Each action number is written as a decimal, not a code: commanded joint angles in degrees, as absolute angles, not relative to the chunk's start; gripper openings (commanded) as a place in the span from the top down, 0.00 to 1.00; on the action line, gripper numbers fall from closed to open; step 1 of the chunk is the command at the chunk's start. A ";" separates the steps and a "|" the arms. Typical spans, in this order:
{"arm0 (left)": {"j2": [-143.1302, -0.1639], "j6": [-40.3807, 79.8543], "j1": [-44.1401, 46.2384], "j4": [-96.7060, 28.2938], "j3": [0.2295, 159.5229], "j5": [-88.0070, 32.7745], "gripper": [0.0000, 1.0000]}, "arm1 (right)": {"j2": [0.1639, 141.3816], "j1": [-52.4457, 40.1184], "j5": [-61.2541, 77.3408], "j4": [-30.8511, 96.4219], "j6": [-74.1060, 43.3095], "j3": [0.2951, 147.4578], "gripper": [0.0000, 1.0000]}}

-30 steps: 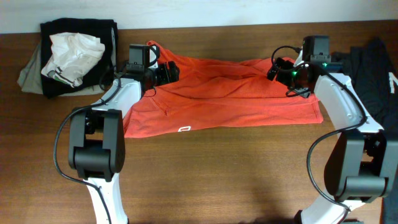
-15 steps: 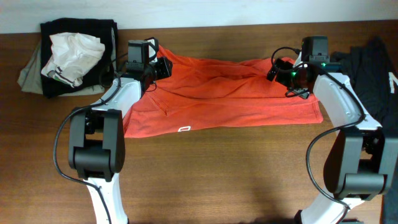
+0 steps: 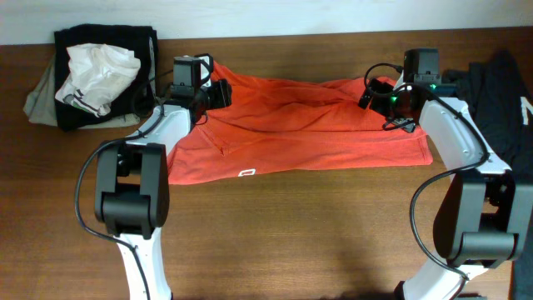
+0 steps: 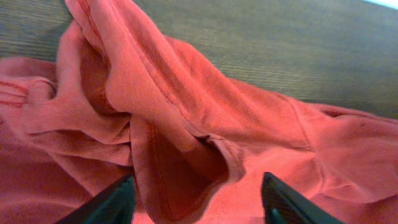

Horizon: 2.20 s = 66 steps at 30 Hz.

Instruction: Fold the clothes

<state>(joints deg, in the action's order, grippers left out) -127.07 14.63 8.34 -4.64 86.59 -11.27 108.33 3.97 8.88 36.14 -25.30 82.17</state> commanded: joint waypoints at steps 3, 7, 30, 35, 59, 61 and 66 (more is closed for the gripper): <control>-130.17 13.15 8.47 -3.84 87.55 -11.60 0.72 | 109.36 3.73 6.55 36.03 -25.34 82.39 0.01; -130.06 13.13 8.45 -4.60 89.23 -11.53 0.84 | 109.36 3.73 4.05 36.01 -25.34 82.02 0.01; -128.44 13.15 8.34 -35.03 102.17 2.42 0.99 | 120.38 5.76 -4.34 20.29 -22.41 80.36 0.25; -128.44 13.15 8.34 -35.03 102.17 2.42 0.99 | 122.65 5.65 -4.43 18.98 -21.26 80.36 0.39; -116.29 13.19 4.78 -55.96 102.15 8.84 0.99 | 117.67 11.84 -9.58 38.41 -25.87 92.12 0.96; -116.31 13.19 4.71 -55.55 102.15 8.82 0.99 | 117.67 12.47 -7.51 38.37 -25.32 92.38 0.96; -116.33 13.19 4.71 -54.68 102.15 8.80 0.99 | 117.95 9.54 12.47 32.58 -18.00 92.36 0.33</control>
